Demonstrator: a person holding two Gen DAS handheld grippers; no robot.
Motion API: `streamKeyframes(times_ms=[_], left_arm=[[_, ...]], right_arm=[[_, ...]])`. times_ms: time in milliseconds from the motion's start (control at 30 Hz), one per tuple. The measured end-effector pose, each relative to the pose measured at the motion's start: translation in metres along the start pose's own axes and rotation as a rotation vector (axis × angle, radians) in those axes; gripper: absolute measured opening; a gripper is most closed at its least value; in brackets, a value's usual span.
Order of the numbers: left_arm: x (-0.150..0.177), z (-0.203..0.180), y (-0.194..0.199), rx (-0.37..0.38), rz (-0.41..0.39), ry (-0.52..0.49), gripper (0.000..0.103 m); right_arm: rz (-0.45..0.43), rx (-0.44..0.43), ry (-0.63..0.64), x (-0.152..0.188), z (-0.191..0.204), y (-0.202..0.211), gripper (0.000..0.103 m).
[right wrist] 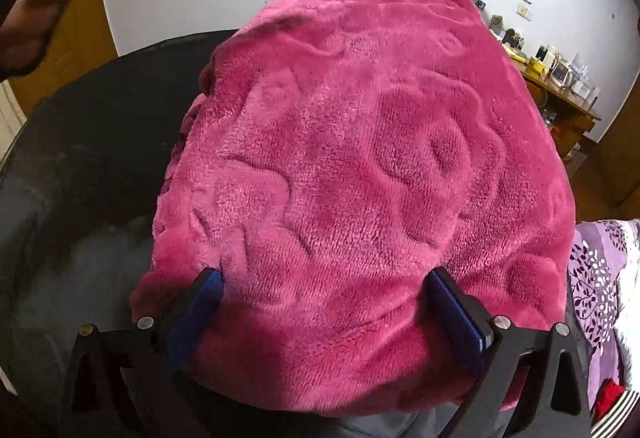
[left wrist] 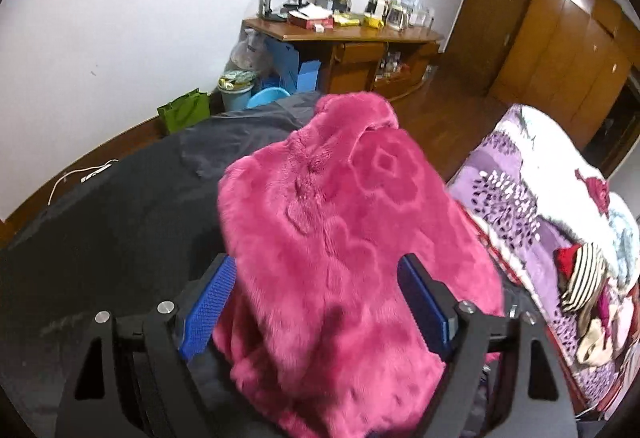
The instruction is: Fold clothes
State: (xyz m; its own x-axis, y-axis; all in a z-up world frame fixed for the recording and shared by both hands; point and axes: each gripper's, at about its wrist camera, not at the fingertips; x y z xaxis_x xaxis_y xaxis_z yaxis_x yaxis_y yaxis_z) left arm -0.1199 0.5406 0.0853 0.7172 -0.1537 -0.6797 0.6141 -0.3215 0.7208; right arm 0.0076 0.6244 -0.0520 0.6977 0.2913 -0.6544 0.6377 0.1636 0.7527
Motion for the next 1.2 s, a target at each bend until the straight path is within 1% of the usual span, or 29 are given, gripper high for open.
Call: streamKeyframes(times_ms=[133,167,233,300,367,433,533,700,800,900,1000,1033,1133,1200], left_arm=[[0.009,0.008,-0.042,-0.022,0.085,0.026,0.086],[0.011,0.011,-0.051,-0.030,0.100,0.029,0.086],[0.016,0.016,-0.060,-0.023,0.118,0.041,0.087],[0.021,0.020,-0.065,-0.018,0.122,0.043,0.092],[0.024,0.024,-0.072,-0.007,0.125,0.044,0.095],[0.026,0.031,-0.083,0.009,0.132,0.069,0.098],[0.031,0.040,-0.090,0.035,0.138,0.119,0.102],[0.033,0.042,-0.095,0.055,0.128,0.138,0.103],[0.033,0.044,-0.096,0.058,0.136,0.162,0.103],[0.032,0.044,-0.091,0.034,0.160,0.195,0.103],[0.030,0.037,-0.081,-0.029,0.193,0.200,0.103],[0.029,0.034,-0.074,-0.056,0.192,0.199,0.103],[0.033,0.025,-0.048,-0.128,0.152,0.223,0.103],[0.041,0.018,-0.031,-0.144,0.126,0.250,0.103]], right_arm=[[0.013,-0.013,-0.017,-0.001,-0.004,-0.001,0.103],[0.013,-0.015,-0.021,-0.002,-0.006,-0.001,0.103],[0.012,-0.020,-0.029,-0.005,-0.013,-0.002,0.103],[0.009,-0.023,-0.035,-0.005,-0.017,-0.003,0.103],[0.008,-0.026,-0.040,-0.006,-0.019,-0.005,0.103],[0.008,-0.028,-0.043,-0.007,-0.021,-0.007,0.103],[0.005,-0.028,-0.041,-0.008,-0.022,-0.005,0.103],[0.000,-0.029,-0.037,-0.009,-0.025,-0.003,0.103],[-0.003,-0.030,-0.035,-0.010,-0.027,-0.001,0.103],[-0.005,-0.024,-0.040,-0.007,-0.026,0.002,0.103],[0.016,-0.035,-0.045,-0.006,-0.026,0.007,0.103],[0.028,-0.044,-0.044,-0.007,-0.027,0.008,0.103],[0.048,-0.092,-0.048,-0.011,-0.031,0.019,0.103],[0.032,-0.129,-0.050,-0.009,-0.038,0.036,0.103]])
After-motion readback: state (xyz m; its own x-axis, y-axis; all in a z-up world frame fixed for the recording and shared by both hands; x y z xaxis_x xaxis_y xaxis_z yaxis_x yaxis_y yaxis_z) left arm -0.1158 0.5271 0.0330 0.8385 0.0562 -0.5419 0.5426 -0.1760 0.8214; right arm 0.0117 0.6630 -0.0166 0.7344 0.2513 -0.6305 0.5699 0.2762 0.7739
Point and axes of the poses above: each gripper's, at about its wrist camera, not at the fingertips, and y roughly against the way its jaws point, z to its left, x to its underside, and after that the axes turned 8 degrees about -z, right-handed
